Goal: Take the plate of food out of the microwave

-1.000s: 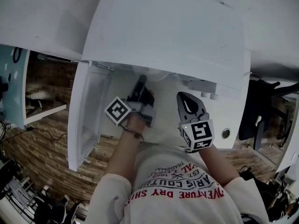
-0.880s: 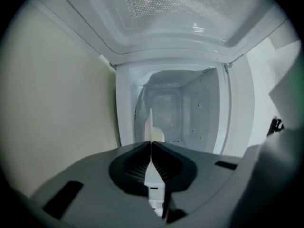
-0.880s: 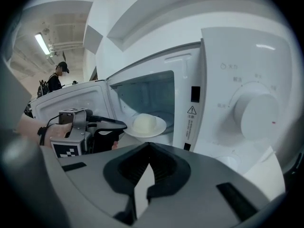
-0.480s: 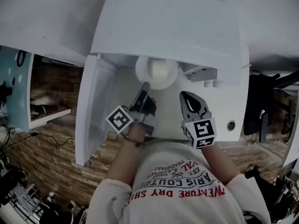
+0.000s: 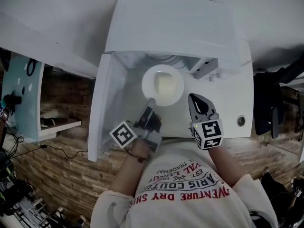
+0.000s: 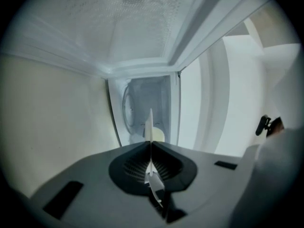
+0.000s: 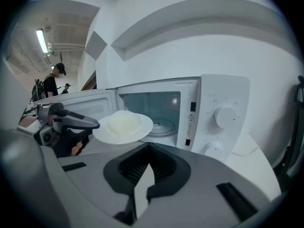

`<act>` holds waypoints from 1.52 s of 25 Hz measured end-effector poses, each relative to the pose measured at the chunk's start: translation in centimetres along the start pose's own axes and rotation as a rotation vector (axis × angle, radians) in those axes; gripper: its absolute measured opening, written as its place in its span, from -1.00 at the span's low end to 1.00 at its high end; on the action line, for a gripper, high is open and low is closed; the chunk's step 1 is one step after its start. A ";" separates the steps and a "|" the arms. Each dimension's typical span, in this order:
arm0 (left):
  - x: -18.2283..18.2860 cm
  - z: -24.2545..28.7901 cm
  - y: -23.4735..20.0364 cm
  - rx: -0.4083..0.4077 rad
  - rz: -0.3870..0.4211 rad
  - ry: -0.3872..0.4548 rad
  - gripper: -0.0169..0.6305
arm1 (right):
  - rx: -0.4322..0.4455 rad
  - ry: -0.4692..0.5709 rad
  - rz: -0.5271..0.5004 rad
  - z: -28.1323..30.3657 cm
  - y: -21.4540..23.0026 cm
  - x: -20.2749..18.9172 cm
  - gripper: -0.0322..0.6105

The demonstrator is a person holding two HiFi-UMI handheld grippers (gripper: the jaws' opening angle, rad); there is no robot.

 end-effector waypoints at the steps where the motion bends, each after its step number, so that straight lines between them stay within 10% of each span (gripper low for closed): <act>1: -0.2 -0.5 0.3 -0.001 0.006 -0.011 -0.91 | -0.010 0.008 -0.001 -0.3 0.0 0.1 -0.89; 21: 2.2 -2.8 9.6 -0.163 0.146 -0.019 -0.91 | -0.126 0.248 0.049 -4.0 -1.3 7.0 -0.89; 38: 3.3 -2.3 10.4 -0.186 0.104 -0.047 -0.90 | -0.153 0.367 -0.020 -5.1 -3.5 9.8 -0.89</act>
Point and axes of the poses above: the fingertips, and each gripper's own axes: z forward along the fingers, y to its right, x out of its top, the point moved 8 cm from there along -z, backward along the fingers, and after that the axes turned 1 degree about -z, right-handed, at the moved point
